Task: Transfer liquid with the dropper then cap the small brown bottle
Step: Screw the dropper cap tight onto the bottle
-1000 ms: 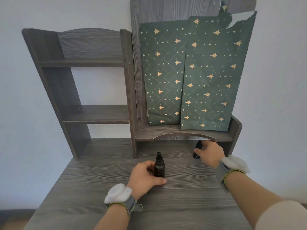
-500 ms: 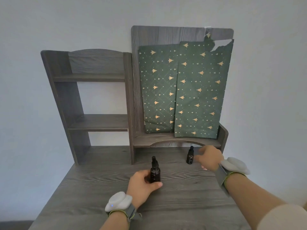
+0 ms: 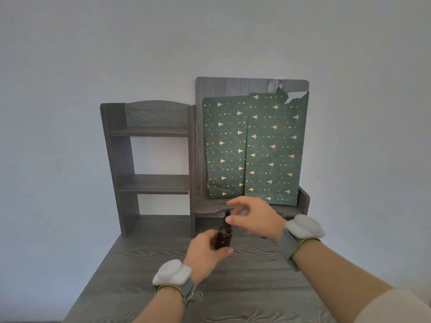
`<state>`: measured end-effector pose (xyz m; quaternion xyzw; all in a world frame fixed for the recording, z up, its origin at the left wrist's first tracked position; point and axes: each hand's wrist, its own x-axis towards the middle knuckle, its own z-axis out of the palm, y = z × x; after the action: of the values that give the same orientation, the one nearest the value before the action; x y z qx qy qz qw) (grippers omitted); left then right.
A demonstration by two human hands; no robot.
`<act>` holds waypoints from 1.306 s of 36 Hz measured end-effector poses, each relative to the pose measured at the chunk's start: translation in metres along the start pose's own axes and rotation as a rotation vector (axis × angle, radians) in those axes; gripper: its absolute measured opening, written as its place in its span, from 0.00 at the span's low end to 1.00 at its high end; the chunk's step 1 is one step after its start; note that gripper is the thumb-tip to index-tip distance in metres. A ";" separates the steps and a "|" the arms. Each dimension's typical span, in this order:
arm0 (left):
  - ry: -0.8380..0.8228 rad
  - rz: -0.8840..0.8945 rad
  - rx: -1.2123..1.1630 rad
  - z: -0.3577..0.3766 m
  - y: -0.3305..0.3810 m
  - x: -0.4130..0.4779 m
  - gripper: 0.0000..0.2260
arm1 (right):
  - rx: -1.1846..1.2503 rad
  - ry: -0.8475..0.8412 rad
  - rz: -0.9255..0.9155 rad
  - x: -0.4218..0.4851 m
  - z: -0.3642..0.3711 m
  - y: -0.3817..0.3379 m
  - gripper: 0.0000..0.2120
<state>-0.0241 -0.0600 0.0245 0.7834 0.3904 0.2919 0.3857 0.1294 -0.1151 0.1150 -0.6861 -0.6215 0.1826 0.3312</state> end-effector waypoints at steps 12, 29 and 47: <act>0.075 0.047 0.017 -0.014 0.013 -0.014 0.14 | -0.191 0.000 -0.086 -0.012 -0.007 -0.029 0.11; 0.117 0.090 0.101 -0.009 0.003 -0.015 0.17 | -0.114 -0.092 0.058 -0.007 -0.008 -0.020 0.05; 0.105 0.088 0.141 -0.001 0.005 -0.013 0.19 | -0.178 -0.060 0.168 -0.004 -0.007 -0.003 0.20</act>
<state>-0.0298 -0.0722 0.0273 0.8085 0.3949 0.3210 0.2955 0.1317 -0.1211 0.1214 -0.7567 -0.5852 0.1744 0.2336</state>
